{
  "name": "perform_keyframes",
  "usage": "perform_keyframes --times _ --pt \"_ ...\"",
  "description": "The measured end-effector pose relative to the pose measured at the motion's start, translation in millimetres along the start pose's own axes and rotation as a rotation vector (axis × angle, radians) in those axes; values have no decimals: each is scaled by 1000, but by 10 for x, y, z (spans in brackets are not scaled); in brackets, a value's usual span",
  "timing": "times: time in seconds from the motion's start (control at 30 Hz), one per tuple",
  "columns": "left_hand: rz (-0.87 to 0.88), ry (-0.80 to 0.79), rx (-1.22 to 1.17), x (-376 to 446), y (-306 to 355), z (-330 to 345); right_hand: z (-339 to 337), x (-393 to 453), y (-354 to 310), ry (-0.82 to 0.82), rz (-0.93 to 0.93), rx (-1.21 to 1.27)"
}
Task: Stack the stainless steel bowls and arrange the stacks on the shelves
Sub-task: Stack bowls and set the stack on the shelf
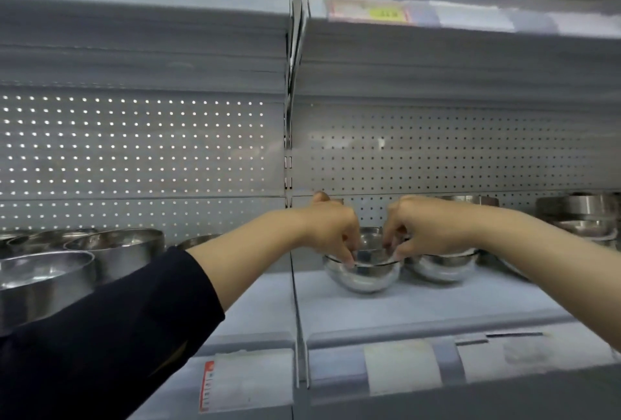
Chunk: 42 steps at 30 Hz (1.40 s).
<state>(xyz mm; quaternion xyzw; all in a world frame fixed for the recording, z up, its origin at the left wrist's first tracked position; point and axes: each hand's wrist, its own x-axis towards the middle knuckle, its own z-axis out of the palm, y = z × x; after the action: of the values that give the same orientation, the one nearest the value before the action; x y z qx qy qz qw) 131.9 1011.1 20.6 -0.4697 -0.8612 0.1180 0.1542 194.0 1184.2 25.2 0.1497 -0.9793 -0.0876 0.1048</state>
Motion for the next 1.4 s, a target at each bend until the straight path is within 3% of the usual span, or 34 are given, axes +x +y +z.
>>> perform_keyframes --times 0.33,0.73,1.0,1.4 --pt "22 91 -29 0 -88 56 -1 24 -26 64 -52 47" --pt "73 79 70 16 -104 83 140 21 57 88 -68 79" --pt "61 38 208 54 -212 166 165 97 108 16 -72 -146" --pt "110 141 269 -286 -392 59 -17 149 -164 54 -154 -79"
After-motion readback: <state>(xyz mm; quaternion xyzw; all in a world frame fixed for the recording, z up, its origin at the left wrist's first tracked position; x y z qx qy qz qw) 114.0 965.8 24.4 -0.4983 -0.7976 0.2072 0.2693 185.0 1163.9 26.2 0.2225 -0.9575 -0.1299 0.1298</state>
